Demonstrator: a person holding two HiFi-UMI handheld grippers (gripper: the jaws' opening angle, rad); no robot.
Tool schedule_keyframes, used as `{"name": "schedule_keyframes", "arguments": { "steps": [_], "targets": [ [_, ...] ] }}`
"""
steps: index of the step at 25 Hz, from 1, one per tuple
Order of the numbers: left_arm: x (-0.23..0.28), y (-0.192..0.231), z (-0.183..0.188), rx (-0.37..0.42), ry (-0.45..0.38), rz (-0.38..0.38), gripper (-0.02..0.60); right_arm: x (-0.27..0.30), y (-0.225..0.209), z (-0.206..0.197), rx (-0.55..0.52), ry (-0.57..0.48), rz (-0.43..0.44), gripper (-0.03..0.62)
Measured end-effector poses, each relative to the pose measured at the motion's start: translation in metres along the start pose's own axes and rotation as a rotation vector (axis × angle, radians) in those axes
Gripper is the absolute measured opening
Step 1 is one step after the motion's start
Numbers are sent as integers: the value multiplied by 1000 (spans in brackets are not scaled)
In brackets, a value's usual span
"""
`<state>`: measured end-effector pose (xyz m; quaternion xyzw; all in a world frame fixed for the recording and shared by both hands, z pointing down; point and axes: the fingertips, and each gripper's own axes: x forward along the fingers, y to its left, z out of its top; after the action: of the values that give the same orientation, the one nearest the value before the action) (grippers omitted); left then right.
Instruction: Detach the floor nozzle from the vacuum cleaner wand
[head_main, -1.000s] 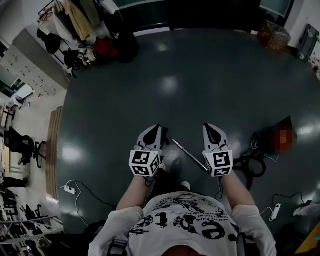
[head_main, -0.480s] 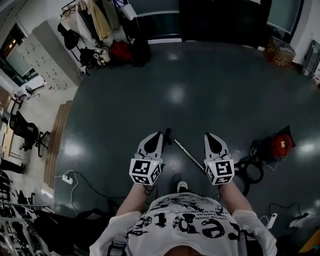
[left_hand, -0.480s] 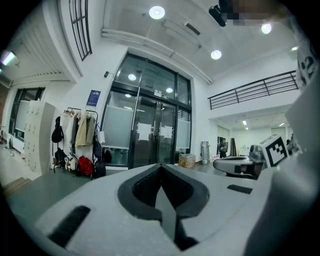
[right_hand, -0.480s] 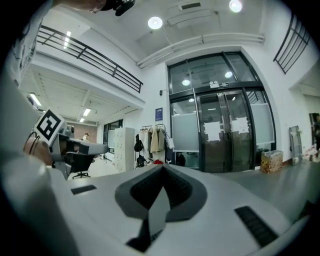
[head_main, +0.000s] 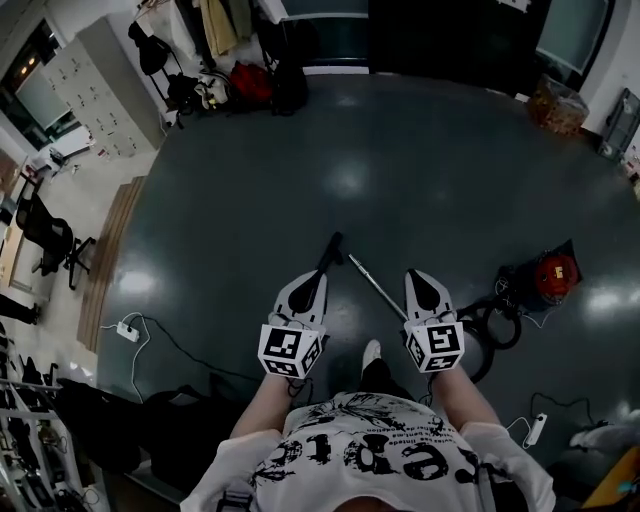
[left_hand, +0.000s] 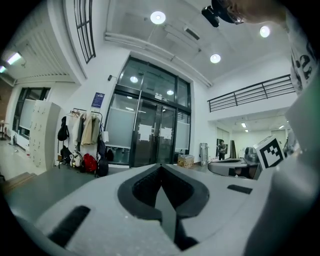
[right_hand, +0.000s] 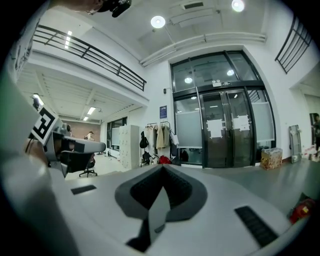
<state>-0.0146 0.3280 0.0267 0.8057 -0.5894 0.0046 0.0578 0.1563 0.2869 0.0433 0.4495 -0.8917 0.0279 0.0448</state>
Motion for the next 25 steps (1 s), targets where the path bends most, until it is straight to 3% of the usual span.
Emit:
{"name": "schedule_keyframes", "arguments": {
  "steps": [4, 8, 15, 20, 25],
  "targets": [
    [-37, 1, -2, -51, -15, 10, 5, -22, 39, 4, -22, -15, 31, 2],
    [-61, -2, 8, -34, -51, -2, 5, -37, 67, 12, -67, -40, 42, 2],
    [-81, -4, 29, -87, -95, 12, 5, -50, 77, 31, -99, -49, 24, 2],
    [-98, -7, 18, -52, -65, 20, 5, -57, 82, 20, -117, -17, -5, 2],
    [-115, -10, -2, -69, -25, 15, 5, -70, 94, 5, -110, -1, -19, 2]
  ]
}}
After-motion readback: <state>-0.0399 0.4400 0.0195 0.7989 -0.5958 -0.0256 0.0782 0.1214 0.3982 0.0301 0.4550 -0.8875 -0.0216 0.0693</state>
